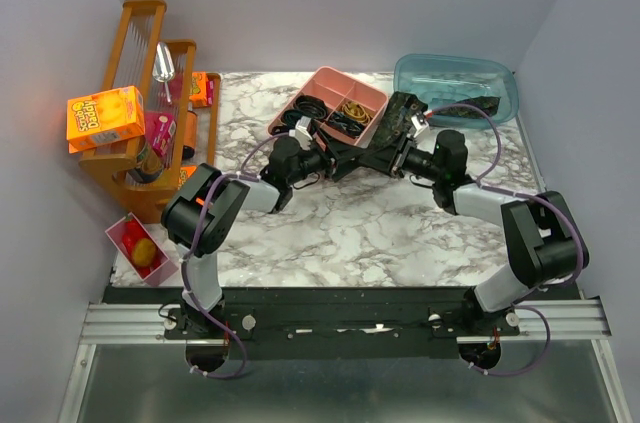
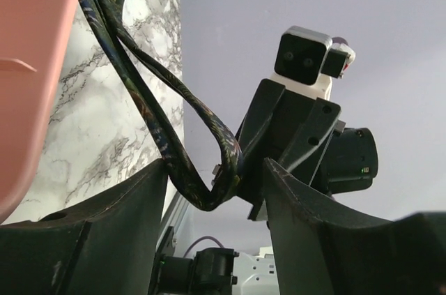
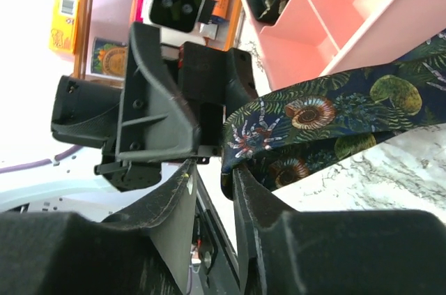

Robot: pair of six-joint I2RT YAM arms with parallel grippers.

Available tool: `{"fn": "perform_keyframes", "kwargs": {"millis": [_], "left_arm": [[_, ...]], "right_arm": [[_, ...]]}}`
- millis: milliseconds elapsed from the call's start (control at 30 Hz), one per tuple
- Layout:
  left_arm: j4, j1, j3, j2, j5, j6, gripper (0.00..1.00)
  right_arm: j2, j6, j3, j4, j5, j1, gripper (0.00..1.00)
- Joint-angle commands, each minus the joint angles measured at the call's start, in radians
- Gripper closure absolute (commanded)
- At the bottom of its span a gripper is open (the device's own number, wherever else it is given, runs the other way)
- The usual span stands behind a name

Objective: Roll the ties
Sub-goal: Place the tie at the center of the board.

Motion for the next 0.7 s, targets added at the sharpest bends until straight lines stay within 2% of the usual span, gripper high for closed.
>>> {"fn": "perform_keyframes", "kwargs": {"millis": [0, 167, 300, 500, 600, 667], "left_arm": [[0.073, -0.002, -0.020, 0.017, -0.048, -0.035, 0.34], [0.132, -0.002, -0.024, 0.036, -0.048, -0.061, 0.34], [0.133, -0.002, -0.014, 0.039, -0.034, -0.052, 0.37], [0.020, -0.002, -0.006, -0.002, -0.031, 0.036, 0.38], [-0.020, -0.003, -0.006, -0.021, -0.036, 0.069, 0.45], [-0.040, -0.003, -0.008, -0.027, -0.037, 0.089, 0.54]], "right_arm": [[-0.040, -0.032, -0.042, 0.080, 0.003, 0.016, 0.58], [-0.062, -0.058, -0.080, 0.121, 0.008, 0.028, 0.41], [-0.068, -0.078, -0.097, 0.140, 0.012, 0.034, 0.32], [-0.040, -0.046, -0.110, 0.230, 0.005, 0.042, 0.30], [-0.031, -0.031, -0.107, 0.252, 0.005, 0.048, 0.30], [-0.025, -0.028, -0.099, 0.255, 0.003, 0.054, 0.30]]}}
